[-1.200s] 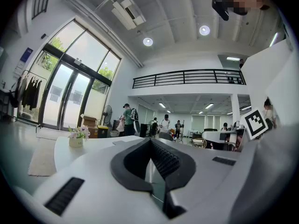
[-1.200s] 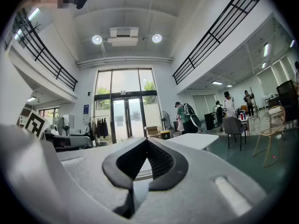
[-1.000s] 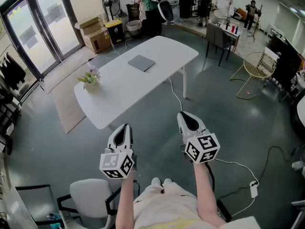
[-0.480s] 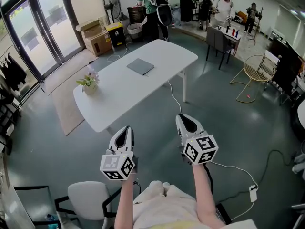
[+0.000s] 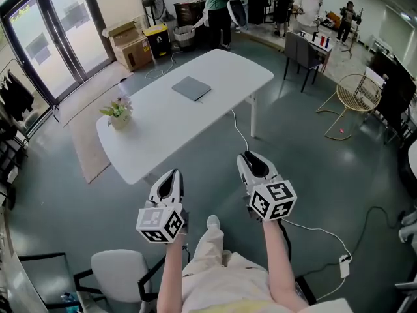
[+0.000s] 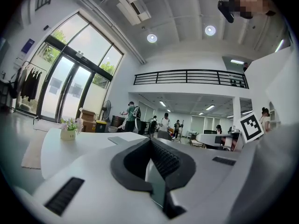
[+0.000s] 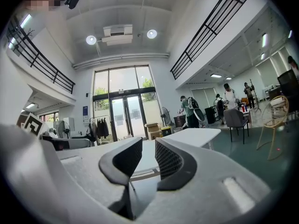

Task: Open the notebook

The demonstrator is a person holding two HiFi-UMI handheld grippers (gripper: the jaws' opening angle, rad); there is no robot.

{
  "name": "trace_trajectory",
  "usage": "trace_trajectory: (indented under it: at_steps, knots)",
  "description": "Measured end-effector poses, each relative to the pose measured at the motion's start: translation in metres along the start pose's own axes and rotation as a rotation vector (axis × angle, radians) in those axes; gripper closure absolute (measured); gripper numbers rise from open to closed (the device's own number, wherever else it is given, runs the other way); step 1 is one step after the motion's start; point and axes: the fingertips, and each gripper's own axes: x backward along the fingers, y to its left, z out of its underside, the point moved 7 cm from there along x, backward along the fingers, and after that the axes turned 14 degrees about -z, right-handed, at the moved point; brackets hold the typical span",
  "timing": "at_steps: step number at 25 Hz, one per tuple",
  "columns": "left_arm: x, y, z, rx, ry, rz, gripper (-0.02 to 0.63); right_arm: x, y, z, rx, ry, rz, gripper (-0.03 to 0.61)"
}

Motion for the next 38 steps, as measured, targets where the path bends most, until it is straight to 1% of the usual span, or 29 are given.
trace_trajectory:
  at_steps: [6, 12, 21, 29, 38]
  knots:
    - [-0.058, 0.013, 0.0, 0.017, 0.02, -0.004, 0.615, -0.045, -0.04, 0.002, -0.018, 0.024, -0.004, 0.489]
    - [-0.123, 0.029, -0.006, 0.045, 0.024, 0.0, 0.615, -0.1, -0.079, -0.004, -0.003, 0.039, 0.005, 0.472]
    - [-0.205, 0.052, -0.014, 0.047, 0.061, 0.016, 0.615, -0.166, -0.124, -0.006, -0.032, 0.051, 0.02, 0.439]
    - [-0.257, 0.066, -0.02, 0.061, 0.07, 0.035, 0.615, -0.208, -0.153, -0.009, -0.048, 0.057, 0.027, 0.434]
    - [-0.29, 0.079, -0.016, 0.075, 0.098, 0.04, 0.615, -0.237, -0.172, -0.001, -0.102, 0.066, 0.034, 0.434]
